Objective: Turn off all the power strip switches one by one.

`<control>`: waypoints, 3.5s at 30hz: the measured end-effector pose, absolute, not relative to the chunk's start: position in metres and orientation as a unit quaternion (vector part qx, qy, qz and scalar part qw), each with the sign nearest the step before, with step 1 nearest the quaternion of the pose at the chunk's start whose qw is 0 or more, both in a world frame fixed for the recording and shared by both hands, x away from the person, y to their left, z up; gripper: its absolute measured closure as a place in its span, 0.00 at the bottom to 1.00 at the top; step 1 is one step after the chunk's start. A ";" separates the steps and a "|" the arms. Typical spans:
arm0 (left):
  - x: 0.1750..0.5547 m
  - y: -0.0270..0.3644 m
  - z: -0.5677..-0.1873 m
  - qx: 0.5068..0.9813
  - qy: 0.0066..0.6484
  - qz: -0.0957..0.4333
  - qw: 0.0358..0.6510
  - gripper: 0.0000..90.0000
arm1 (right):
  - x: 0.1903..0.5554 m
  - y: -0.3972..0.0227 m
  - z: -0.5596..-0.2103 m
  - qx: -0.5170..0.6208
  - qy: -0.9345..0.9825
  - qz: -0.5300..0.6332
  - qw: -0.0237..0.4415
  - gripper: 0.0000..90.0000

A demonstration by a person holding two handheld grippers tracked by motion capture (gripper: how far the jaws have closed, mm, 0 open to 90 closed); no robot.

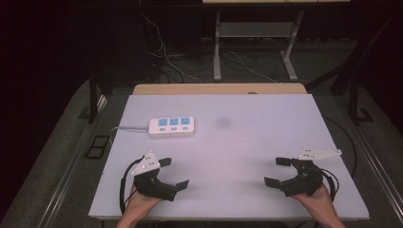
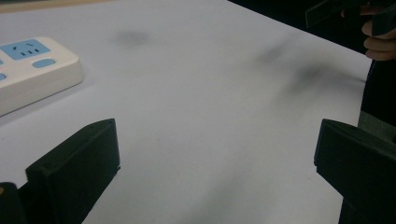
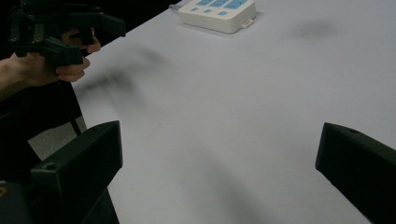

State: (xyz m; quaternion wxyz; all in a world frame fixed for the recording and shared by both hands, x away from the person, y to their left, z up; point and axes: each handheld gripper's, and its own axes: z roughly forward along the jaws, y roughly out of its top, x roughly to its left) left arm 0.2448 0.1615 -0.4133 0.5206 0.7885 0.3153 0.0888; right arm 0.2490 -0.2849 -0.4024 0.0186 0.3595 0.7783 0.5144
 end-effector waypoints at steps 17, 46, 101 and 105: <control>0.246 0.163 -0.414 0.790 0.317 0.080 0.518 0.00 | 0.248 -0.286 -0.405 0.362 0.780 0.510 0.015 0.00; 0.262 0.157 -0.400 0.817 0.309 0.063 0.483 0.00 | 0.246 -0.292 -0.411 0.369 0.776 0.511 0.017 0.00; 0.329 0.177 -0.351 0.860 0.305 0.064 0.403 0.00 | 0.246 -0.293 -0.412 0.366 0.780 0.507 0.019 0.00; 0.335 0.180 -0.350 0.861 0.311 0.066 0.397 0.00 | 0.245 -0.293 -0.412 0.366 0.780 0.507 0.020 0.00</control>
